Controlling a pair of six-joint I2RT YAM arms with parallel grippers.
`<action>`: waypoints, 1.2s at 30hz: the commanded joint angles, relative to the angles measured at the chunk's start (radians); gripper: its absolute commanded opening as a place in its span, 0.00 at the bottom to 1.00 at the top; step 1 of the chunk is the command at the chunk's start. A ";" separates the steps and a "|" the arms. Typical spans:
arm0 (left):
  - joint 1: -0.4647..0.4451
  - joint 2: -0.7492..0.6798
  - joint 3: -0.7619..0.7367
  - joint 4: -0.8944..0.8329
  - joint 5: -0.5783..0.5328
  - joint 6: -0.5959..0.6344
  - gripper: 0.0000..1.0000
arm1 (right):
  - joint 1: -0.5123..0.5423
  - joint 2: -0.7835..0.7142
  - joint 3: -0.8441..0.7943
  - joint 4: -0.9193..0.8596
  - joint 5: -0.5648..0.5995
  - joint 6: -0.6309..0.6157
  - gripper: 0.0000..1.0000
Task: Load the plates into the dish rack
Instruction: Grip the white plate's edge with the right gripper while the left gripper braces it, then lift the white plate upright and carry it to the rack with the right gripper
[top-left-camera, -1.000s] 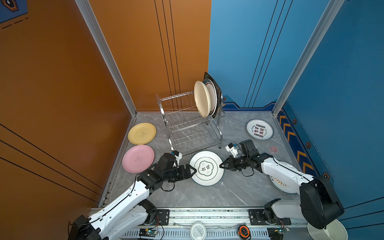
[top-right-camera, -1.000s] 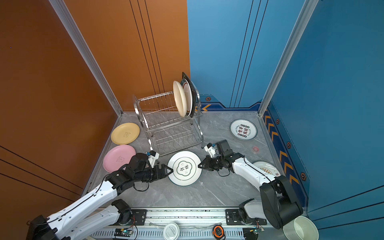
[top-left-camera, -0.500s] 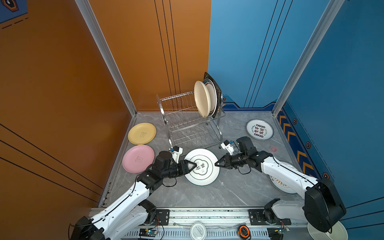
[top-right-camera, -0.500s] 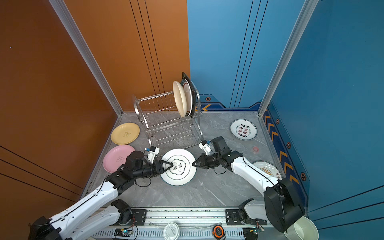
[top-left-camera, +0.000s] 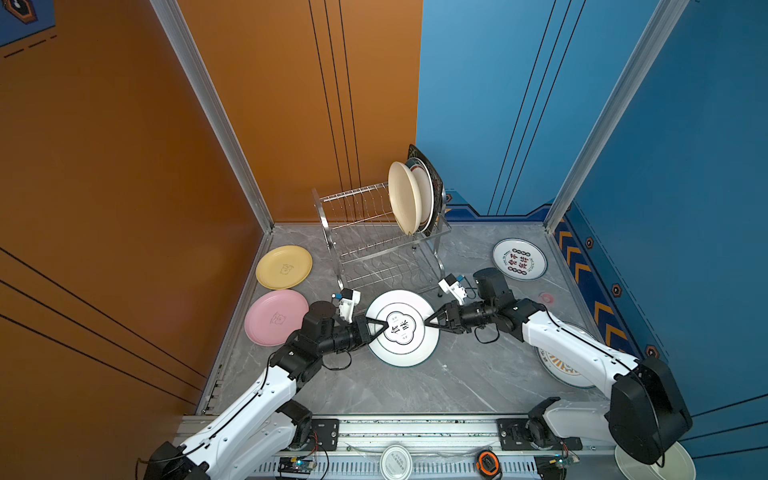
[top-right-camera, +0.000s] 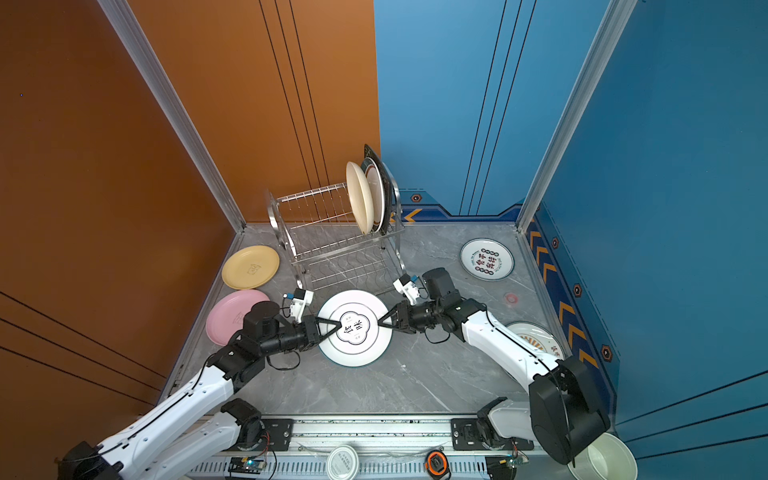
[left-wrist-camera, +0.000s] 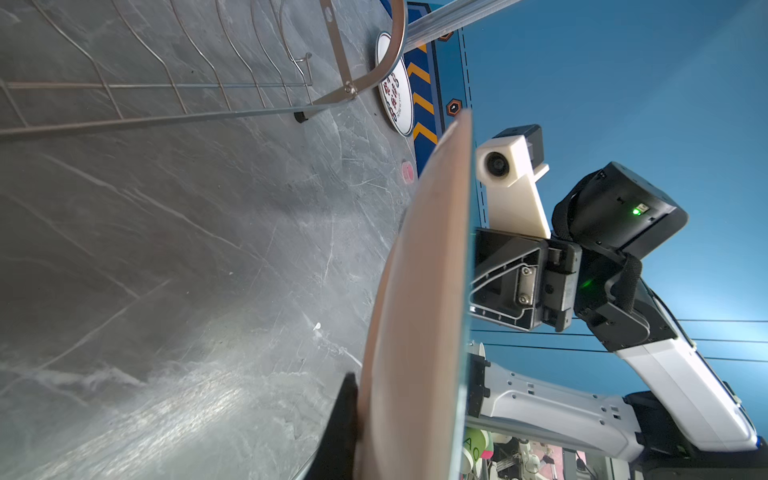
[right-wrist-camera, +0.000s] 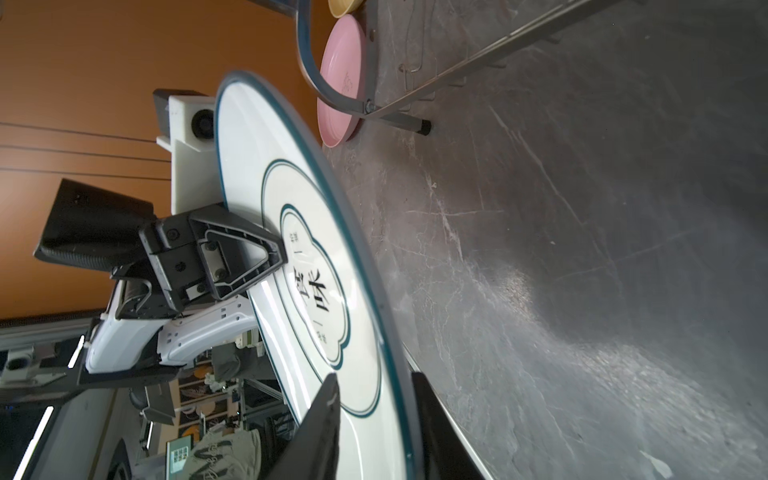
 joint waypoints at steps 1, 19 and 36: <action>0.013 0.011 -0.005 0.077 0.094 -0.004 0.00 | 0.014 0.024 0.036 0.130 -0.083 0.043 0.42; 0.059 0.055 0.017 0.102 0.183 -0.006 0.00 | 0.043 0.078 0.036 0.331 -0.146 0.168 0.15; 0.230 -0.056 0.193 -0.428 0.050 0.233 0.97 | -0.012 -0.066 0.231 -0.183 0.158 -0.033 0.00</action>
